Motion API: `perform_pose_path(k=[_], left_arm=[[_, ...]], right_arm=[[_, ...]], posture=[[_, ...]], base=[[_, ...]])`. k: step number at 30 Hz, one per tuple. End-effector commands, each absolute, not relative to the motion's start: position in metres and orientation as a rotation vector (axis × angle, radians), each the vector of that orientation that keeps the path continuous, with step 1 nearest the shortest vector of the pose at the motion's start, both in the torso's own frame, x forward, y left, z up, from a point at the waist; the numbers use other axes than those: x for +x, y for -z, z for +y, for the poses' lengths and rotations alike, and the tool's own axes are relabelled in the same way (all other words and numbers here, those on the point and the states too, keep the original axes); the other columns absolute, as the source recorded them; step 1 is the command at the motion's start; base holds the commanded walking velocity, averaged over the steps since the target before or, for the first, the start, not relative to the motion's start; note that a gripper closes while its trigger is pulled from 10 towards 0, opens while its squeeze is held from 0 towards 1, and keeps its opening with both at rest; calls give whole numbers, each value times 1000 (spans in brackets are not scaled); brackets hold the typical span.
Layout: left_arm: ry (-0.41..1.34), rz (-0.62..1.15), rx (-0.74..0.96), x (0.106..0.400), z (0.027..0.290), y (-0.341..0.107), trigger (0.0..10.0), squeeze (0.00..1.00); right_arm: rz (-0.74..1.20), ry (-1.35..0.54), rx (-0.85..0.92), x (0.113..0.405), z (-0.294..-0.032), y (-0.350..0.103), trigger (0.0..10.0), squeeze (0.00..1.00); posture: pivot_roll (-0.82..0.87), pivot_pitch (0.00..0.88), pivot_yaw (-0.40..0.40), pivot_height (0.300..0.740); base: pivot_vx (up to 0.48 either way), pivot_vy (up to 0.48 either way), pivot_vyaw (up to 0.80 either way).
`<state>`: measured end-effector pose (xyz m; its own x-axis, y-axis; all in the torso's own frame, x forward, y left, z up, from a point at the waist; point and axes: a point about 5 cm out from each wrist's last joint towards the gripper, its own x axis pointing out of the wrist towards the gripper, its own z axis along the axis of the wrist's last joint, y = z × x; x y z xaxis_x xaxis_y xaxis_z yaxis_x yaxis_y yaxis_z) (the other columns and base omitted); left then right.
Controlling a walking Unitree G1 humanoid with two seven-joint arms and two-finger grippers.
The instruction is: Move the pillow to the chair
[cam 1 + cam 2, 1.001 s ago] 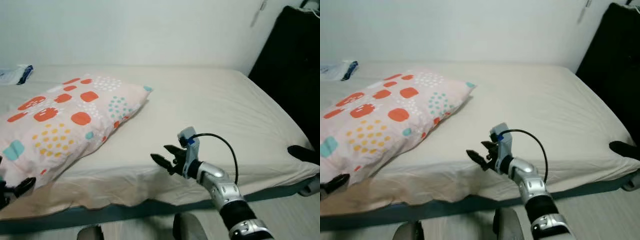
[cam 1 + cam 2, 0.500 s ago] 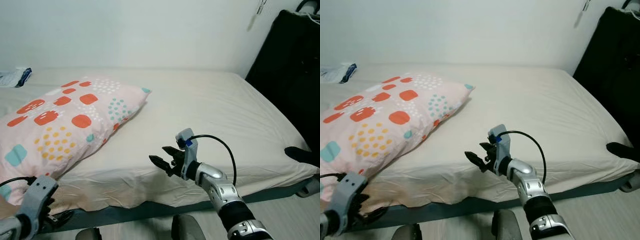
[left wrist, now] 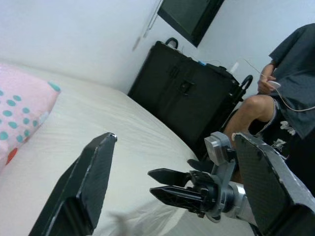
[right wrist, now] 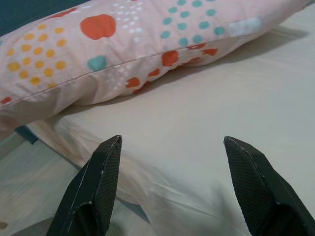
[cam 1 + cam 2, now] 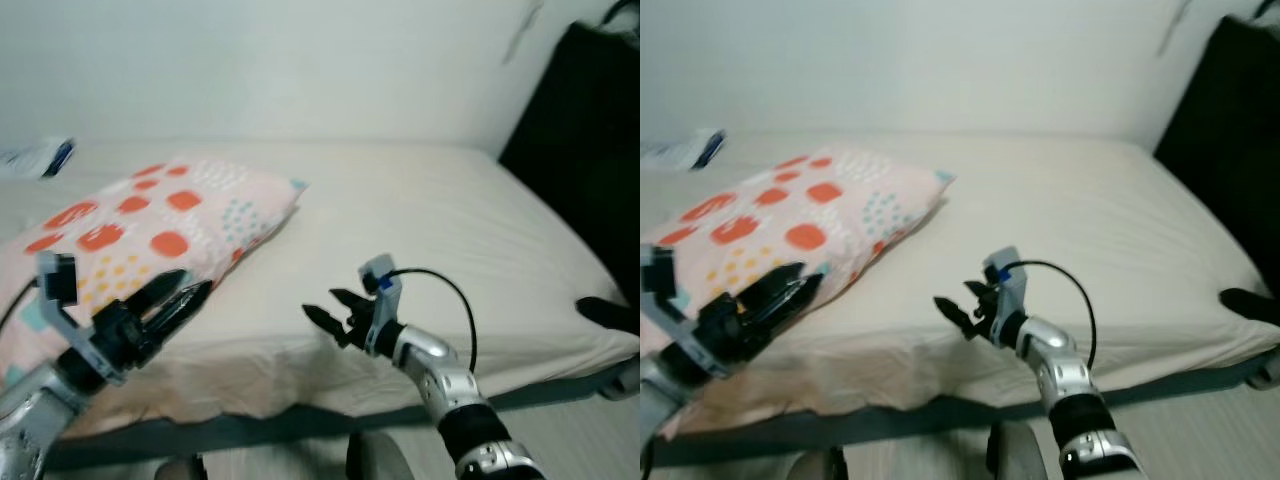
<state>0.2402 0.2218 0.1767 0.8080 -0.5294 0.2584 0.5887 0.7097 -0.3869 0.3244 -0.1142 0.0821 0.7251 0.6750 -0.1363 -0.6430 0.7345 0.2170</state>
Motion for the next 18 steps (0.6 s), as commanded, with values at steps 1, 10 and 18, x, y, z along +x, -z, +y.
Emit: perform_pose_path(k=[1, 10, 18], left_arm=[[493, -71, -424, 250, 221, -162, 10000, 0], [52, 104, -48, 295, 194, -117, 10000, 0], [-52, 136, 42, 302, 179, -103, 10000, 0]], right_arm=[[166, -674, 167, 329, -118, -87, 10000, 0], [46, -309, 111, 344, -144, -97, 10000, 0], [40, -265, -12, 342, -149, -95, 10000, 0]], posture=[[40, 0, -141, 563], [19, 0, -124, 563], [-8, 0, -107, 563]], base=[[0, 0, 0], [0, 0, 0], [0, 0, 0]])
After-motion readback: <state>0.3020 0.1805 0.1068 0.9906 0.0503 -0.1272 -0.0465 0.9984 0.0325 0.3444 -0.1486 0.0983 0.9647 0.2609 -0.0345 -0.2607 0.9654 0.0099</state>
